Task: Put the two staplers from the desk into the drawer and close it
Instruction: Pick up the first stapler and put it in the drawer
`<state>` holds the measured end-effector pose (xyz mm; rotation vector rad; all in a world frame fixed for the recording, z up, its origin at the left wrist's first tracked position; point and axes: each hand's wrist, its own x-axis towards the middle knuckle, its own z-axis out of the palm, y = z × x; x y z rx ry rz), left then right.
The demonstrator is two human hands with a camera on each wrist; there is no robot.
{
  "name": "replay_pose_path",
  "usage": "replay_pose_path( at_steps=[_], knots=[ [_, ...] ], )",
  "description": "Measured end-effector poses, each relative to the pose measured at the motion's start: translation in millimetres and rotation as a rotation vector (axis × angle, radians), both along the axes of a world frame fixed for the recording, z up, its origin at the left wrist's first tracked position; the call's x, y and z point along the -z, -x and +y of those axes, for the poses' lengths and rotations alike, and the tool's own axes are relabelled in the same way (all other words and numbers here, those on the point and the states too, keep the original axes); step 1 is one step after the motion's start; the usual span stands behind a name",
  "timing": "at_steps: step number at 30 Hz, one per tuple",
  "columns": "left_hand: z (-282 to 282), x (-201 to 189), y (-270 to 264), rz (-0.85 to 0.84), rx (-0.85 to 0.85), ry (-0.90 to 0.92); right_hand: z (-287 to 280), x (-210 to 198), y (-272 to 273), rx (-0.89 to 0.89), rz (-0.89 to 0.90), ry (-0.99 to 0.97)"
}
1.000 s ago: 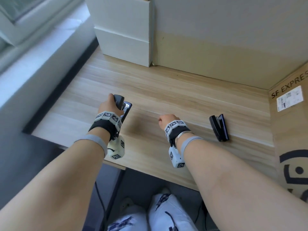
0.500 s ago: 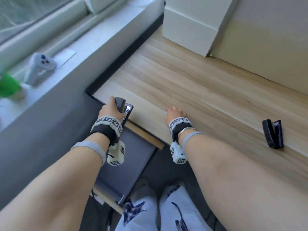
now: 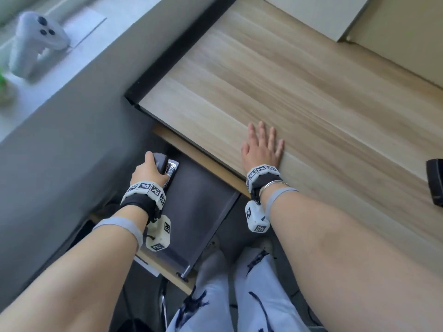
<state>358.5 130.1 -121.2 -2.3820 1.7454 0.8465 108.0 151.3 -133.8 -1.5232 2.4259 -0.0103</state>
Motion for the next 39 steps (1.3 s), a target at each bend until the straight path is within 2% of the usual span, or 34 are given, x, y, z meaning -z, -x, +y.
replay_pose_path(
  at_steps=[9,19,24,31,36,39],
  knots=[
    [5,85,-13,-0.016,0.007,-0.127,1,12,-2,0.022,0.068,0.084],
    [-12,141,-22,-0.005,-0.014,-0.174,1,15,-2,0.009,0.105,0.14],
    [-18,158,-21,0.001,-0.046,-0.21,1,15,-2,0.005,0.117,0.149],
    [-17,174,-24,-0.036,-0.002,-0.236,1,16,-3,0.019,0.138,0.172],
    [-20,170,-20,-0.017,-0.028,-0.295,1,17,-3,0.025,0.124,0.154],
    [-24,158,-17,0.016,-0.036,-0.256,1,16,-3,0.034,0.121,0.17]
  ],
)
